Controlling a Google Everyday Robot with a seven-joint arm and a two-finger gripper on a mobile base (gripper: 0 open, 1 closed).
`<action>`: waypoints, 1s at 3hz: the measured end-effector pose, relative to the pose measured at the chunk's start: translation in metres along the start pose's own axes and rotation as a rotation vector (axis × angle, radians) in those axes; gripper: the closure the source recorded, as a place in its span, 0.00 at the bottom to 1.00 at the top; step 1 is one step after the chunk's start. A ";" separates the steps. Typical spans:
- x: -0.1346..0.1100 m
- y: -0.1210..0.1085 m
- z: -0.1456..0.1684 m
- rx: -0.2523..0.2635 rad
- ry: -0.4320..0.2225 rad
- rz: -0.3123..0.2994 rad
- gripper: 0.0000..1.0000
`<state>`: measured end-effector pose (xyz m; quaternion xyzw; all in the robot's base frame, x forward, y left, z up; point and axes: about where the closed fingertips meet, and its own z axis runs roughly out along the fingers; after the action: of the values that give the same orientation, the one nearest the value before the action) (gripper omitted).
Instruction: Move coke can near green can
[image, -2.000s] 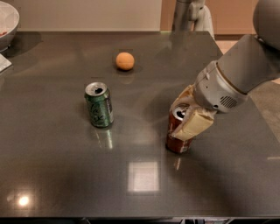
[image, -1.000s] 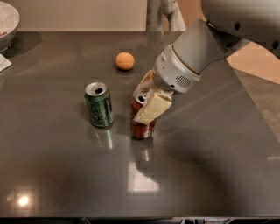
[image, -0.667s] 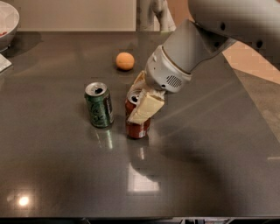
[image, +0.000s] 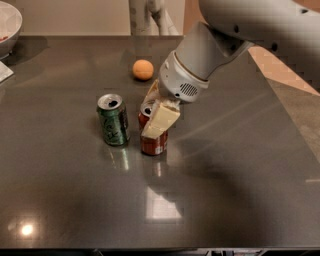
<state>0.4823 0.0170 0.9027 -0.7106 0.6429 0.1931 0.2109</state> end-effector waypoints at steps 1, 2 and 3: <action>-0.001 -0.007 0.004 -0.004 0.008 0.003 0.35; -0.002 -0.011 0.009 -0.009 0.014 0.005 0.12; -0.001 -0.014 0.012 -0.014 0.018 0.005 0.00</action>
Offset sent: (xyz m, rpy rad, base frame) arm 0.0171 0.0090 -0.0105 -0.0209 0.0189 -0.0031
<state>0.4960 0.0261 0.8938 -0.7121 0.6452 0.1919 0.1996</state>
